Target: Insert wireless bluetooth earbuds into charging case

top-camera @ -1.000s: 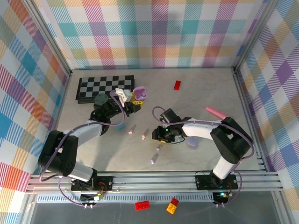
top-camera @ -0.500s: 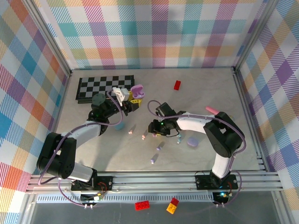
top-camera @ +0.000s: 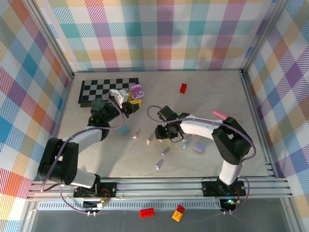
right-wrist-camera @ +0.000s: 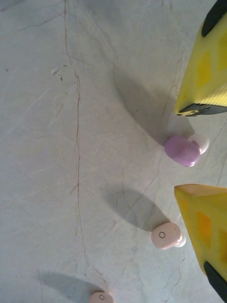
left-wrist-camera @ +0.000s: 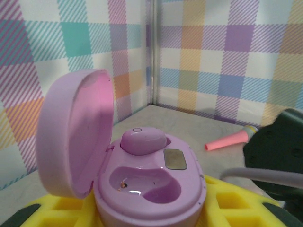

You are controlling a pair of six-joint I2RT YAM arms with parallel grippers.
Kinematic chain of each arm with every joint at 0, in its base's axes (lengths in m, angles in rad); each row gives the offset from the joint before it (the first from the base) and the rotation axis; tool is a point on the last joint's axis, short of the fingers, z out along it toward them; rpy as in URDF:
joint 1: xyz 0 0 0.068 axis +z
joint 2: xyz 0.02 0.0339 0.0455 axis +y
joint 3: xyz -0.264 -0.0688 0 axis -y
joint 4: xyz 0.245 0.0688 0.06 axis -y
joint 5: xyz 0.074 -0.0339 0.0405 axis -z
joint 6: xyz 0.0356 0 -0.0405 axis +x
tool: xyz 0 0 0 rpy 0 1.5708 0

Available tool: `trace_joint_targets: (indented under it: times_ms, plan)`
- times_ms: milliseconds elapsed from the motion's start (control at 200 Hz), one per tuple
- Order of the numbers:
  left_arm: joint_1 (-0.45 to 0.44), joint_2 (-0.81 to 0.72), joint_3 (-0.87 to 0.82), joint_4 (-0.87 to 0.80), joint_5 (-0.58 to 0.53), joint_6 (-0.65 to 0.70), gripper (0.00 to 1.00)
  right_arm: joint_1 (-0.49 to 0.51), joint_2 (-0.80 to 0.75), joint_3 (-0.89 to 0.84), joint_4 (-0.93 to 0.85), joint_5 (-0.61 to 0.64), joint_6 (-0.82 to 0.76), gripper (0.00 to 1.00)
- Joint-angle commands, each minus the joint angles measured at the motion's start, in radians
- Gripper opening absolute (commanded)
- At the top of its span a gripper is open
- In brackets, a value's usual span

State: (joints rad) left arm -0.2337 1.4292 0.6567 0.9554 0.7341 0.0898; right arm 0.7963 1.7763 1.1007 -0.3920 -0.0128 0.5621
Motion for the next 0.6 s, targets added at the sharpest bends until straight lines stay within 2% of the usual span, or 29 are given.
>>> trace_joint_targets:
  times_ms: [0,315,595]
  plan:
    - [0.029,-0.005,-0.002,0.067,-0.020,-0.048,0.38,0.036,-0.022,0.045,-0.099,0.125,-0.057,0.42]
    - [0.094,-0.015,0.009,0.055,-0.066,-0.074,0.38,0.182,0.137,0.231,-0.328,0.443,-0.051,0.42]
    - [0.119,-0.015,0.019,0.054,-0.059,-0.091,0.38,0.235,0.238,0.327,-0.432,0.546,-0.056,0.40]
